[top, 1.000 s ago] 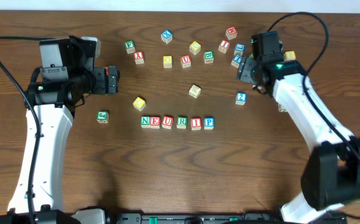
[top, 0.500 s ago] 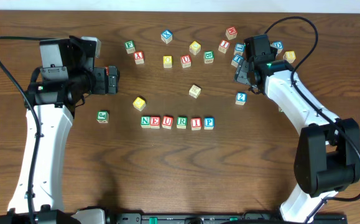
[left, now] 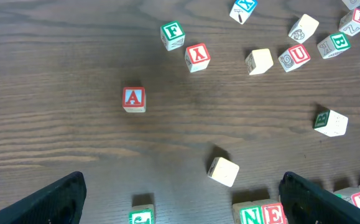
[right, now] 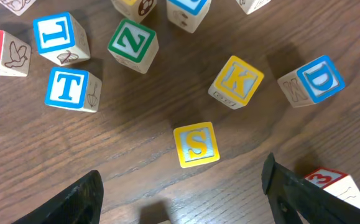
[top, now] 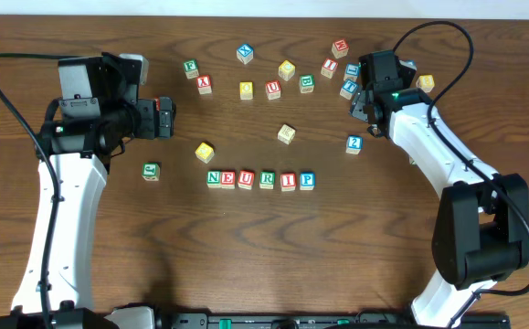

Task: Spell out NEURIPS
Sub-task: 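Position the right gripper over the yellow S block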

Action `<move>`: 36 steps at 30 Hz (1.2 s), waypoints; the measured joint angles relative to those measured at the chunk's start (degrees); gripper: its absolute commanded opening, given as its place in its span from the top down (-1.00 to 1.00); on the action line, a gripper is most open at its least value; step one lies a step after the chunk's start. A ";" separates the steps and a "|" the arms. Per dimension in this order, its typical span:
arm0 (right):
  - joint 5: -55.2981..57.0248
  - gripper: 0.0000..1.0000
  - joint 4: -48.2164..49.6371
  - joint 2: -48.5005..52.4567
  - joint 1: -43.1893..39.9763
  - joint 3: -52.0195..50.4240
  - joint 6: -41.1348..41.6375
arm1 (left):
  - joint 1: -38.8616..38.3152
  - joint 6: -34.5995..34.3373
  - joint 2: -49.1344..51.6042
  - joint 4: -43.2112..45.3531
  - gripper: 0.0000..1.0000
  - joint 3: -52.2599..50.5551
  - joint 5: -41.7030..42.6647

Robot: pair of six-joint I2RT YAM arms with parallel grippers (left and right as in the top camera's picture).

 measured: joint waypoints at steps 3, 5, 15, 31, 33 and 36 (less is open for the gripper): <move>-0.76 -0.56 -0.17 0.50 0.00 0.00 0.26 | -0.02 0.00 0.00 -0.02 -0.95 0.00 0.00; -1.33 -0.55 -0.44 1.38 0.00 0.02 0.35 | 0.00 0.00 0.00 0.00 -0.95 0.00 0.00; -2.32 -0.55 -0.79 4.09 0.00 0.02 1.22 | -0.02 0.00 0.00 0.00 -0.95 0.00 0.00; -2.89 -0.52 -0.07 4.37 -2.25 0.02 0.35 | -0.02 0.00 0.00 0.00 -0.95 0.00 -0.02; -3.45 -0.50 0.79 4.55 -2.25 0.02 -1.25 | -0.02 0.00 0.00 -0.02 -0.95 0.00 0.00; -4.94 -0.46 1.64 4.66 -2.29 0.02 -3.43 | -0.02 0.00 0.00 0.00 -0.95 0.00 0.00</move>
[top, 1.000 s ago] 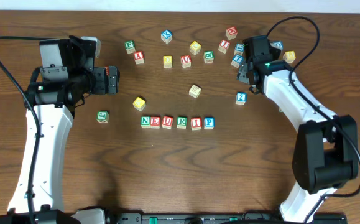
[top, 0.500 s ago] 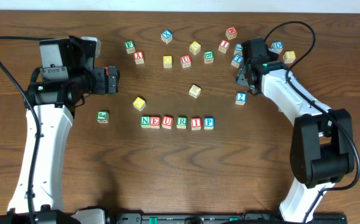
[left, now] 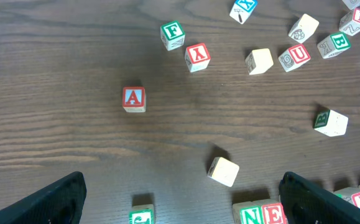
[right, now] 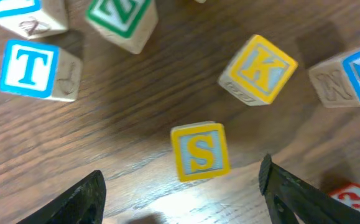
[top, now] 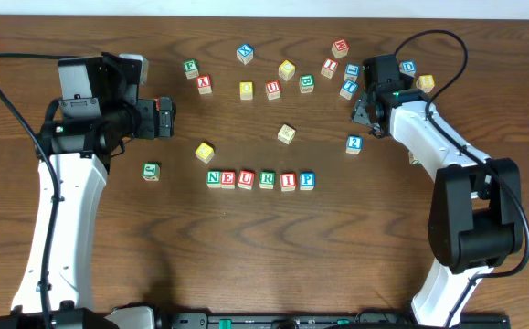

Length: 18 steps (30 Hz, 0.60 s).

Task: Spell out NEURIPS
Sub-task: 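Position the right gripper over the yellow S block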

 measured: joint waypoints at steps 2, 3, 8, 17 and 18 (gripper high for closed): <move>-1.20 -0.44 0.24 0.00 -0.07 0.00 -1.38 | 0.00 0.00 0.00 0.00 -0.95 0.00 0.00; -1.86 -0.43 0.26 0.00 -0.15 0.00 -1.86 | 0.00 0.00 0.00 0.00 -0.95 0.00 0.00; -3.87 -0.43 0.26 0.00 -1.55 0.00 -3.30 | 0.00 0.00 0.00 0.00 -0.95 0.00 0.00; -4.46 -0.40 0.13 0.00 -2.60 0.00 -4.42 | 0.02 0.00 0.00 0.00 -0.95 0.00 0.00; -4.50 -0.39 0.11 0.07 -2.60 0.00 -4.55 | 0.00 0.00 0.00 0.00 -0.95 0.00 0.00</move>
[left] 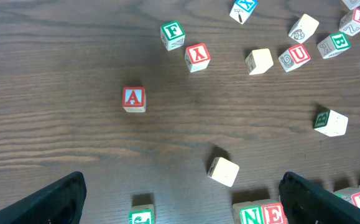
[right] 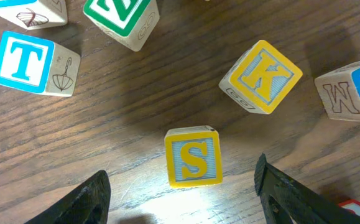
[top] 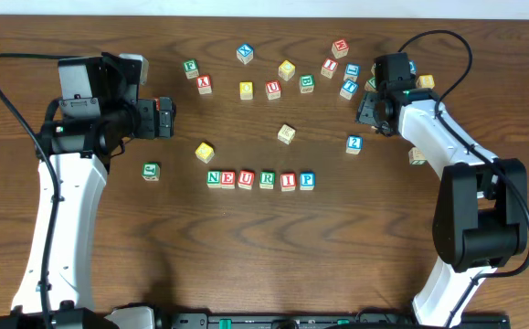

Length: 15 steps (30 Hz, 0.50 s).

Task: Spell out NEURIPS
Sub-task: 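Position the right gripper over the yellow S block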

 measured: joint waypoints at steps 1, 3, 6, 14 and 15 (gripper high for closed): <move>-0.02 -0.39 -0.11 0.13 0.00 0.00 -0.04 | 0.02 0.00 0.00 -0.02 -0.95 0.00 0.00; -0.04 -0.38 -0.44 0.92 0.00 0.11 -0.24 | 0.02 0.00 0.00 -0.02 -0.95 0.00 0.00; -0.61 -0.36 -0.94 2.82 0.00 0.11 -0.42 | 0.00 0.00 0.00 0.00 -0.95 0.00 0.00; -1.62 -0.36 -0.22 5.20 0.00 0.61 -0.42 | 0.00 0.00 0.00 0.00 -0.95 0.00 0.00; -1.70 -0.36 -0.24 5.20 0.00 0.96 -0.42 | 0.00 0.00 0.00 0.00 -0.95 0.00 0.00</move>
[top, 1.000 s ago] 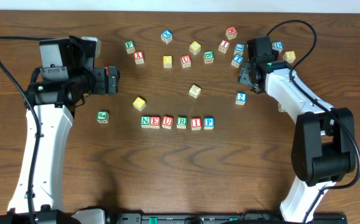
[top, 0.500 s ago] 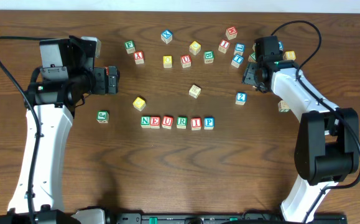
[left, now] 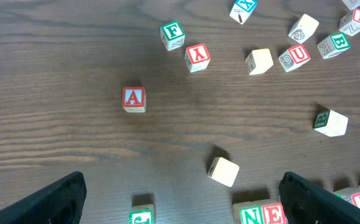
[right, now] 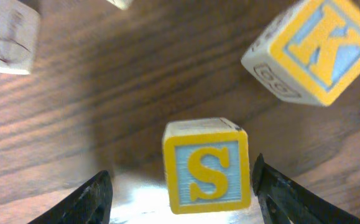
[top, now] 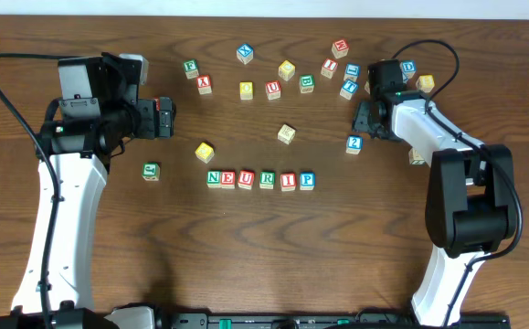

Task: Spell out NEURIPS
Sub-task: 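Position the right gripper over the yellow S block, then lower the right gripper around the yellow S block and close it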

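Observation:
Six blocks spelling NEURIP lie in a row at mid-table; its N and E blocks show at the bottom of the left wrist view. The yellow S block lies flat on the wood, letter up. My right gripper is open and low over it, one finger on each side, not touching. From overhead the right gripper hides the S block. My left gripper is open and empty, held above the table left of the row.
A yellow K block lies just behind and right of the S. Loose blocks are scattered along the back: red A, green F, red U. A blue block and a yellow block lie nearer the row.
My right gripper has come down closer to the S block, which now fills the space between its open fingers. The left arm and the row are unchanged.
My right gripper was open, high above the S block with T, L, Z, K and D blocks in view around it. At each later moment it stood lower and more centred on the S. Now its fingers flank the block. The left arm stayed still throughout.

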Action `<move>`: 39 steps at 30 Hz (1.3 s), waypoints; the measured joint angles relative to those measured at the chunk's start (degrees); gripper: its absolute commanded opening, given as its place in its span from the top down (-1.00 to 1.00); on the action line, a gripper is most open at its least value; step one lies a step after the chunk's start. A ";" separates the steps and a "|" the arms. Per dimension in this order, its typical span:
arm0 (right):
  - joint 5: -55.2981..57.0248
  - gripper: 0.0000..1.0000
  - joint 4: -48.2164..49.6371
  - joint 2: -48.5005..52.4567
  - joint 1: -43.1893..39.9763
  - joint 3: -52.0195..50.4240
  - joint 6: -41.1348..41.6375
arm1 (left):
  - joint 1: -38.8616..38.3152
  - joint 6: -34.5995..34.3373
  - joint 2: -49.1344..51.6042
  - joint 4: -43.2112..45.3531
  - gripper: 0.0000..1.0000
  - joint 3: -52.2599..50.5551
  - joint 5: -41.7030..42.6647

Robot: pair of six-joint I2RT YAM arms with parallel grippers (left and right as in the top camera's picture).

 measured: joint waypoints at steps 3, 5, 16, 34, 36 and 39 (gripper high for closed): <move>-0.15 -0.36 -0.98 0.00 -0.20 1.90 -0.09 | 0.02 0.00 0.00 0.00 -0.95 0.00 0.00; -0.26 -0.36 -1.90 0.00 -0.59 3.37 -0.31 | 0.00 0.00 0.00 -0.02 -0.95 0.00 0.00; -0.61 -0.33 -6.91 0.00 -3.30 8.20 -1.27 | 0.02 0.00 0.00 -0.02 -0.95 0.00 0.00; -1.40 -0.33 -8.92 0.02 -3.63 8.20 -1.79 | 0.00 0.00 0.00 -0.02 -0.95 0.00 0.00; -1.75 -0.33 -8.74 0.17 -3.56 8.22 -1.79 | 0.00 0.00 0.00 0.00 -0.95 0.00 0.00; -2.19 -0.32 -8.72 1.14 -3.21 8.22 -1.77 | 0.00 0.00 0.00 -0.02 -0.95 0.00 0.00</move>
